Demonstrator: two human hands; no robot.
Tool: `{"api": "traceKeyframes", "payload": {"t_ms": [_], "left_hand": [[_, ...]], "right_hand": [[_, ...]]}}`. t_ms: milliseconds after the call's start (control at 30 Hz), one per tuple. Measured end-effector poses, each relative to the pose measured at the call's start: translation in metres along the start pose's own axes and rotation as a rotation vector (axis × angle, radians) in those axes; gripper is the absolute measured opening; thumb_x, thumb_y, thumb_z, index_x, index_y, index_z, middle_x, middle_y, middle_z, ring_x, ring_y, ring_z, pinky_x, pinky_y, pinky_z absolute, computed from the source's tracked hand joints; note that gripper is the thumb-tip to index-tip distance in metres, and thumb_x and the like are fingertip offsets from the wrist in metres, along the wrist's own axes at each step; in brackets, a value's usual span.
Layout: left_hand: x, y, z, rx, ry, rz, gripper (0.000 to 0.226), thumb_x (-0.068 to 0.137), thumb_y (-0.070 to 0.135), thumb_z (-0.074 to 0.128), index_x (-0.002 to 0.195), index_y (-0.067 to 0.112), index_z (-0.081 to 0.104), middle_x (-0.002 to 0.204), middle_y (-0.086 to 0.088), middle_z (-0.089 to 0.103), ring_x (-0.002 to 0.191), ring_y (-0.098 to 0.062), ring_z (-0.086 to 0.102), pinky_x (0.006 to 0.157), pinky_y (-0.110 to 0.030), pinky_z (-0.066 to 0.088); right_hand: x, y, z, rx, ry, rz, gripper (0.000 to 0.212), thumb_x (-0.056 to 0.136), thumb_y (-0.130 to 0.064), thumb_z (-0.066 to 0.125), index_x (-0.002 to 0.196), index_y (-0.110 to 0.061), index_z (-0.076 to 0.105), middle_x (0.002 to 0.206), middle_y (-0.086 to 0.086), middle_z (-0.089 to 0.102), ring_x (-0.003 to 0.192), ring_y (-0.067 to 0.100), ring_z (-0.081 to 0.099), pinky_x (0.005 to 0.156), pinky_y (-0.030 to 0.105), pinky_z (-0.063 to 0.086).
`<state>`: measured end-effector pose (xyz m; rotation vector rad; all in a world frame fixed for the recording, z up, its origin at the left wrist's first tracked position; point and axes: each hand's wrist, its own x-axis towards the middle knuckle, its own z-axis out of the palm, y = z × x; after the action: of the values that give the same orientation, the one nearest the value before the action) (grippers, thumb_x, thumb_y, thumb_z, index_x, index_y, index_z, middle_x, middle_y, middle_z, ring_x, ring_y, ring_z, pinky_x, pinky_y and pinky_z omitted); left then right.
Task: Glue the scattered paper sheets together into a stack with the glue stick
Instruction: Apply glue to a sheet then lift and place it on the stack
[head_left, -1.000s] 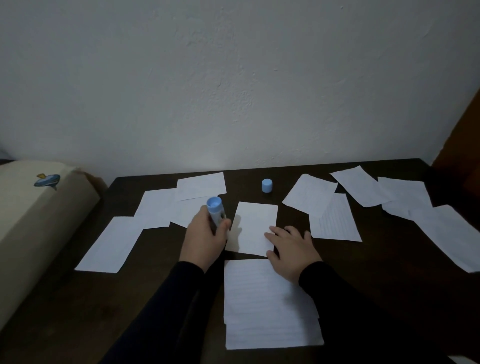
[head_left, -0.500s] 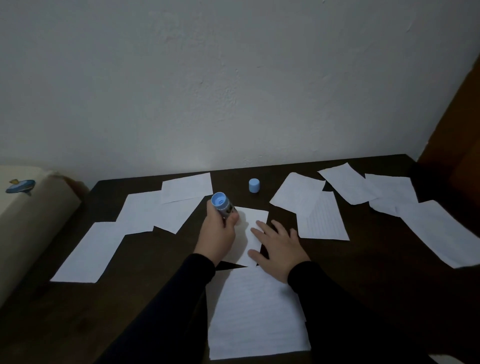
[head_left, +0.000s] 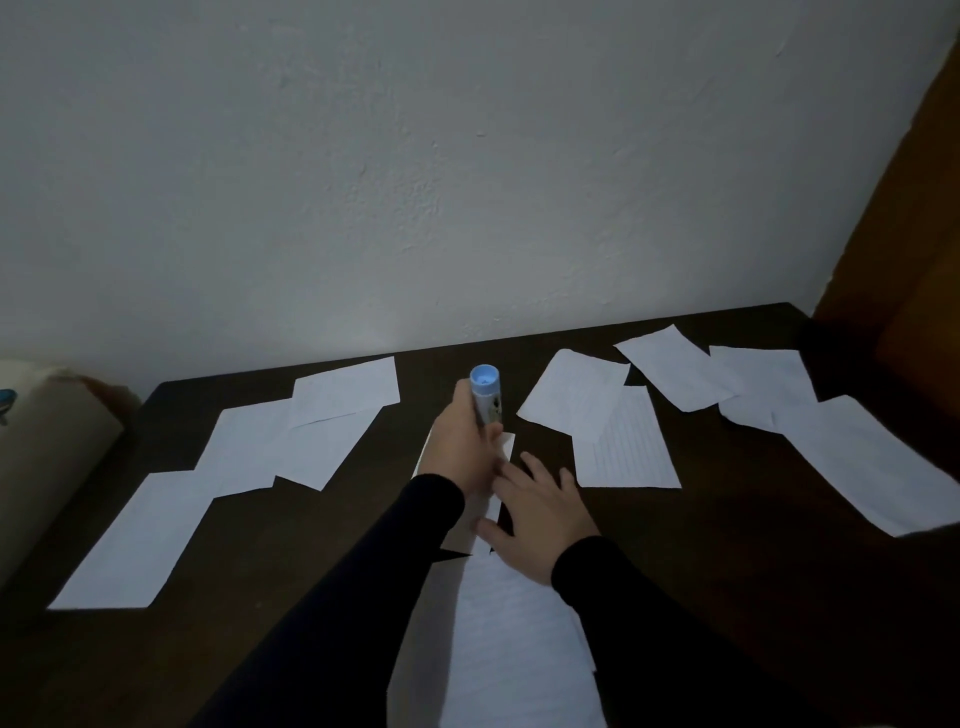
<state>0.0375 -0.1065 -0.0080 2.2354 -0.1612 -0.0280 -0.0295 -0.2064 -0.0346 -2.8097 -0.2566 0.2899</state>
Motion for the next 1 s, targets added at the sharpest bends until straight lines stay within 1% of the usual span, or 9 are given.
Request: {"api": "traceKeyframes", "payload": {"t_ms": [100, 200, 400, 467, 567, 633, 767, 900, 1000], "left_hand": [[0.006, -0.005, -0.005, 0.041, 0.015, -0.036, 0.047, 0.091, 0.01, 0.059, 0.131, 0.02, 0.037, 0.134, -0.005, 0.053, 0.124, -0.019, 0.05, 0.098, -0.033, 0.042], [0.011, -0.014, -0.012, 0.107, 0.072, -0.053, 0.042, 0.09, 0.01, 0.061, 0.126, 0.018, 0.042, 0.127, -0.004, 0.057, 0.12, -0.02, 0.053, 0.096, -0.032, 0.042], [0.015, -0.03, -0.029, 0.115, 0.16, -0.129, 0.046, 0.091, 0.012, 0.061, 0.131, 0.014, 0.039, 0.129, -0.013, 0.056, 0.12, -0.027, 0.054, 0.099, -0.038, 0.043], [0.011, -0.032, -0.036, 0.031, 0.196, -0.116, 0.062, 0.092, 0.011, 0.059, 0.143, 0.021, 0.025, 0.13, -0.015, 0.057, 0.118, -0.028, 0.056, 0.099, -0.04, 0.043], [-0.002, -0.031, -0.053, -0.113, 0.35, -0.062, 0.082, 0.095, 0.012, 0.056, 0.149, 0.036, 0.0, 0.118, -0.018, 0.063, 0.097, -0.023, 0.065, 0.094, -0.041, 0.049], [-0.009, -0.032, -0.066, -0.159, 0.409, -0.062, 0.071, 0.098, 0.018, 0.052, 0.147, 0.042, 0.008, 0.125, -0.018, 0.059, 0.097, -0.023, 0.063, 0.088, -0.036, 0.051], [-0.025, -0.045, -0.084, -0.179, 0.253, -0.133, 0.038, 0.096, 0.028, 0.055, 0.132, 0.037, 0.045, 0.123, -0.002, 0.058, 0.086, -0.001, 0.057, 0.071, -0.016, 0.047], [-0.055, -0.052, -0.091, -0.218, 0.17, -0.117, 0.048, 0.08, 0.022, 0.076, 0.118, 0.034, 0.051, 0.097, 0.022, 0.055, 0.086, 0.005, 0.056, 0.075, -0.013, 0.046], [-0.071, -0.059, -0.093, -0.246, 0.206, -0.142, 0.038, 0.083, 0.024, 0.073, 0.115, 0.031, 0.054, 0.1, 0.014, 0.06, 0.082, -0.006, 0.063, 0.073, -0.018, 0.052]], "right_hand": [[0.0, -0.001, -0.003, -0.019, -0.017, 0.004, 0.057, 0.097, -0.053, 0.038, 0.148, -0.03, 0.029, 0.16, -0.01, 0.012, 0.148, 0.021, 0.003, 0.117, 0.055, 0.004], [0.001, 0.001, -0.002, -0.014, -0.035, 0.011, 0.058, 0.097, -0.053, 0.036, 0.15, -0.032, 0.023, 0.161, -0.011, 0.007, 0.148, 0.02, 0.001, 0.116, 0.055, 0.003], [0.0, 0.002, 0.0, -0.019, -0.04, 0.03, 0.06, 0.097, -0.054, 0.034, 0.151, -0.033, 0.02, 0.161, -0.012, 0.005, 0.148, 0.02, 0.0, 0.116, 0.055, 0.002], [0.0, 0.001, -0.001, -0.035, -0.045, 0.041, 0.06, 0.098, -0.054, 0.033, 0.152, -0.033, 0.019, 0.161, -0.011, 0.005, 0.148, 0.02, 0.0, 0.116, 0.056, 0.003], [0.0, -0.002, -0.004, -0.104, -0.065, 0.076, 0.06, 0.098, -0.055, 0.03, 0.152, -0.033, 0.016, 0.162, -0.009, 0.004, 0.148, 0.023, 0.0, 0.114, 0.06, 0.004], [0.0, -0.005, -0.005, -0.167, -0.071, 0.124, 0.061, 0.098, -0.058, 0.026, 0.152, -0.032, 0.015, 0.162, -0.006, 0.005, 0.148, 0.028, 0.001, 0.112, 0.062, 0.004], [-0.005, -0.015, -0.002, -0.231, -0.03, 0.276, 0.072, 0.093, -0.067, 0.011, 0.152, -0.027, 0.019, 0.161, 0.003, 0.013, 0.147, 0.035, 0.002, 0.112, 0.064, 0.005], [-0.012, -0.021, -0.002, -0.222, 0.034, 0.321, 0.078, 0.09, -0.072, 0.01, 0.151, -0.025, 0.024, 0.158, 0.01, 0.019, 0.146, 0.035, 0.007, 0.112, 0.062, 0.009], [-0.011, -0.02, -0.001, -0.161, -0.001, 0.22, 0.071, 0.092, -0.07, 0.015, 0.151, -0.031, 0.021, 0.161, 0.003, 0.01, 0.148, 0.03, 0.002, 0.114, 0.059, 0.007]]}}
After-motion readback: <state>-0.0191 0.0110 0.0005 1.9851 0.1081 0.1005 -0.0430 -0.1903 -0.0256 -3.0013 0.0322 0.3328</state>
